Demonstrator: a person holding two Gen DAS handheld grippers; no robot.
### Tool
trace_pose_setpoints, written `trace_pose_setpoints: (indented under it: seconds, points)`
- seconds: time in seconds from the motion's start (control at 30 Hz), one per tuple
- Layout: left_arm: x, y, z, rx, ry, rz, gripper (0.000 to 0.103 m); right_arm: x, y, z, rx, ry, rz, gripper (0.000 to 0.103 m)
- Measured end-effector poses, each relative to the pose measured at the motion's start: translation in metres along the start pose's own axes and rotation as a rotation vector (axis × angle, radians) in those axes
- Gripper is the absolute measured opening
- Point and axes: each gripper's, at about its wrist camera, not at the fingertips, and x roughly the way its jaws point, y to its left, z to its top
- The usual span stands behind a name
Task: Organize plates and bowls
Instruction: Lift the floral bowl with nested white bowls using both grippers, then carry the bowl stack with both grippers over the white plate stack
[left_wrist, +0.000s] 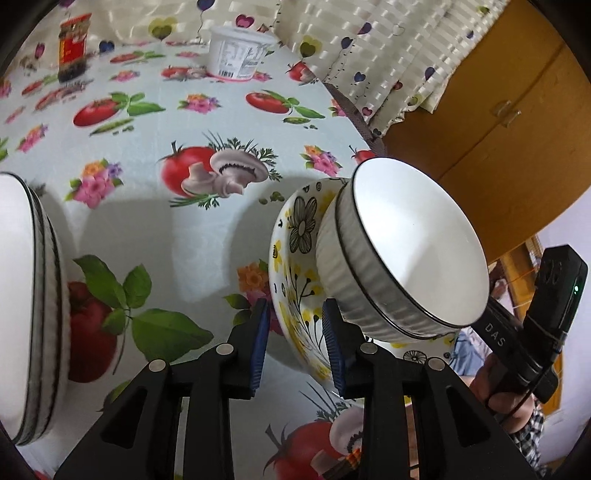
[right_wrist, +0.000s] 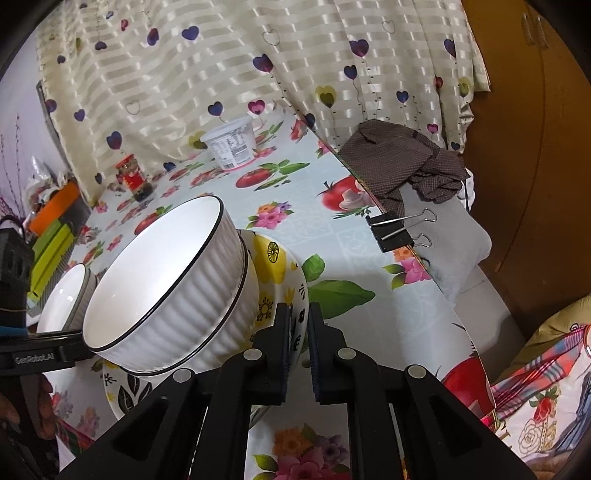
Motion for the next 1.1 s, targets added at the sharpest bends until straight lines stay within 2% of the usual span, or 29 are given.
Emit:
trace_pose_setpoints:
  seconds: [0.43,0.67,0.87,1.1]
  points:
    - [0.015,0.007,0.001,-0.03,0.001,0.024,0.03,0.005,0.001,-0.001,0.005,0.026,0.037,0.013]
    - [0.016,0.005,0.001,-0.027,-0.015,0.004,0.017,0.011,-0.001,0.0,0.034,0.041,0.064,0.014]
    - [0.015,0.003,0.002,-0.02,-0.028,0.008,0.012,0.013,0.003,-0.002,0.0,0.04,0.049,0.014]
    - [0.017,0.001,0.003,-0.011,-0.031,0.02,0.012,0.017,0.003,-0.003,-0.001,0.046,0.057,0.013]
